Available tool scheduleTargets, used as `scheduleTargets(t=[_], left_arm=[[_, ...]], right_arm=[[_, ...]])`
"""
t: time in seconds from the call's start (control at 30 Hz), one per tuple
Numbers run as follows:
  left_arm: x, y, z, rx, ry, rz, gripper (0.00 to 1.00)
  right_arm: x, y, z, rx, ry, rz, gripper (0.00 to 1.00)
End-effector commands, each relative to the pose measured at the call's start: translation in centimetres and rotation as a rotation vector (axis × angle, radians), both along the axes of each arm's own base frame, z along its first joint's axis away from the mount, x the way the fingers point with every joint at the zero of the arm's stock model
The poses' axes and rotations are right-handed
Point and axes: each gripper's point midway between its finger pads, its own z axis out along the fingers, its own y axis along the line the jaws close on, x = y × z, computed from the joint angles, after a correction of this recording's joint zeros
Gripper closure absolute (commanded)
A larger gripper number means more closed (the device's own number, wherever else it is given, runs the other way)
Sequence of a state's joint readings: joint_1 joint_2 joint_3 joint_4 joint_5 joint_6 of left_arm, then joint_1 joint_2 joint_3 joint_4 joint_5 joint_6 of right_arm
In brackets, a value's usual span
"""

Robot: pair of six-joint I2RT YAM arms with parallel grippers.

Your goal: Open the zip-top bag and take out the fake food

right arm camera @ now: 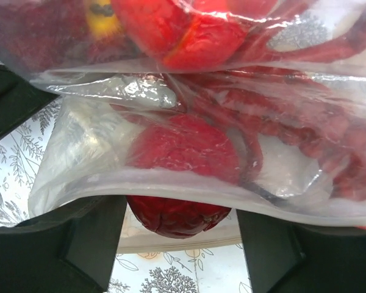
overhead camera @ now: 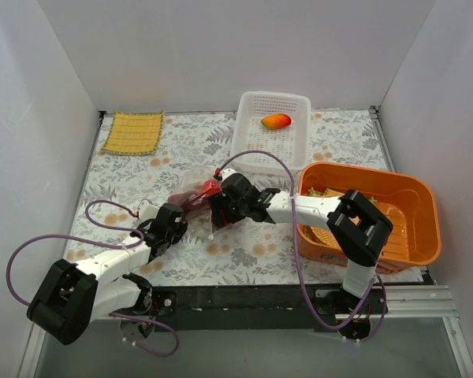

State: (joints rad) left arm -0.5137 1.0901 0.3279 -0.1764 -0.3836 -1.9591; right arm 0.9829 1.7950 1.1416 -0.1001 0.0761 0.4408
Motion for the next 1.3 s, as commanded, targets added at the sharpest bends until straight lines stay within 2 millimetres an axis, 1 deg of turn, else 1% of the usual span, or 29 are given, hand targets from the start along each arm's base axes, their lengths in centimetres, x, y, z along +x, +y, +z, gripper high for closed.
scheduleTargets(t=[0.0, 0.03, 0.07, 0.1, 0.17, 0.2, 0.23, 0.27, 0.3, 0.47, 0.57, 0.6, 0.67, 0.7, 0.8, 0.83, 0.87, 0.9, 0.93, 0.97, 1.0, 1.03, 1.07, 1.1, 1.13, 1.17, 1.2, 1.23, 1.27], left_arm=[[-2.2, 2.2, -2.0, 0.108, 0.101, 0.008, 1.00], [-2.2, 2.1, -2.1, 0.108, 0.102, 0.009, 1.00], [-2.1, 2.1, -2.0, 0.106, 0.100, 0.013, 1.00], [-2.1, 2.2, -2.0, 0.109, 0.100, 0.014, 1.00], [-1.9, 2.2, -1.9, 0.118, 0.104, 0.016, 1.00], [-1.8, 2.3, -1.9, 0.126, 0.107, 0.015, 1.00], [-1.5, 2.1, -1.5, 0.127, 0.104, 0.015, 1.00], [-1.4, 2.1, -1.5, 0.131, 0.108, 0.012, 1.00], [-1.3, 2.0, -1.4, 0.133, 0.106, 0.009, 1.00], [-0.9, 1.9, -0.7, 0.135, 0.093, 0.005, 1.00], [-0.8, 1.8, -0.3, 0.137, 0.091, -0.003, 1.00], [-0.8, 1.8, -0.2, 0.137, 0.090, -0.006, 1.00], [-0.8, 1.4, 0.2, 0.130, 0.084, -0.030, 1.00], [-0.7, 1.3, 0.4, 0.125, 0.081, -0.034, 1.00], [-0.8, 1.0, 1.0, 0.119, 0.076, -0.058, 1.00], [-0.8, 0.9, 1.2, 0.114, 0.071, -0.063, 1.00], [-0.7, 0.9, 1.6, 0.111, 0.059, -0.071, 1.00], [-0.8, 0.8, 1.8, 0.108, 0.062, -0.078, 1.00], [-0.7, 0.6, 2.2, 0.103, 0.053, -0.082, 1.00], [-0.7, 0.5, 2.5, 0.097, 0.044, -0.088, 1.00], [-0.8, 0.5, 2.7, 0.098, 0.048, -0.096, 1.00], [-0.7, 0.4, 2.9, 0.094, 0.045, -0.099, 1.00], [-0.7, 0.3, 3.2, 0.092, 0.039, -0.104, 1.00], [-0.8, 0.3, 3.3, 0.093, 0.039, -0.110, 1.00], [-0.8, 0.1, 3.6, 0.086, 0.035, -0.118, 1.00], [-0.8, 0.0, 3.7, 0.083, 0.033, -0.126, 1.00], [-0.8, -0.1, 3.9, 0.079, 0.028, -0.134, 1.00], [-0.9, -0.3, 4.0, 0.074, 0.030, -0.149, 1.00], [-0.8, -0.5, 4.3, 0.069, 0.024, -0.156, 1.00]], right_arm=[[1.3, 0.5, 1.8, 0.052, -0.074, -0.030, 0.30], [1.4, 0.3, 2.0, 0.044, -0.081, -0.041, 0.36], [1.4, 0.0, 2.0, 0.032, -0.079, -0.048, 0.44], [1.5, -0.3, 2.4, 0.026, -0.084, -0.057, 0.56], [1.2, -1.7, 2.3, -0.023, -0.078, -0.081, 0.60], [1.0, -2.1, 3.1, -0.019, -0.087, -0.085, 0.61], [0.8, -2.5, 3.3, -0.022, -0.087, -0.088, 0.61], [0.4, -3.1, 3.0, -0.033, -0.080, -0.090, 0.61], [0.3, -3.3, 3.9, -0.019, -0.088, -0.090, 0.61], [-0.9, -4.9, 4.6, -0.042, -0.063, -0.083, 0.62], [-1.6, -5.9, 5.4, -0.043, -0.064, -0.085, 0.63], [-1.9, -6.4, 6.2, -0.037, -0.069, -0.086, 0.63], [-2.1, -7.1, 7.0, -0.033, -0.083, -0.096, 0.63], [-2.1, -7.2, 8.3, -0.006, -0.102, -0.097, 0.62], [-1.5, -7.5, 11.1, 0.028, -0.161, -0.113, 0.60], [-0.8, -7.6, 12.4, 0.032, -0.189, -0.133, 0.60], [-0.3, -7.6, 13.3, 0.032, -0.213, -0.133, 0.60], [0.4, -7.6, 13.3, 0.016, -0.218, -0.140, 0.60], [1.6, -8.2, 13.5, -0.001, -0.217, -0.165, 0.60], [2.8, -7.8, 15.3, 0.023, -0.238, -0.179, 0.61], [3.9, -7.7, 14.8, 0.001, -0.240, -0.177, 0.61], [5.7, -8.4, 15.1, 0.003, -0.241, -0.210, 0.60], [7.0, -8.6, 15.1, 0.003, -0.242, -0.227, 0.61], [8.8, -8.3, 15.2, 0.002, -0.239, -0.241, 0.61], [10.9, -9.5, 15.1, 0.005, -0.228, -0.284, 0.61], [12.2, -9.9, 14.9, -0.003, -0.224, -0.308, 0.61], [14.3, -9.6, 15.2, -0.001, -0.230, -0.331, 0.61], [16.3, -10.8, 15.1, 0.000, -0.225, -0.368, 0.60], [17.4, -11.0, 15.1, -0.001, -0.217, -0.383, 0.57]])
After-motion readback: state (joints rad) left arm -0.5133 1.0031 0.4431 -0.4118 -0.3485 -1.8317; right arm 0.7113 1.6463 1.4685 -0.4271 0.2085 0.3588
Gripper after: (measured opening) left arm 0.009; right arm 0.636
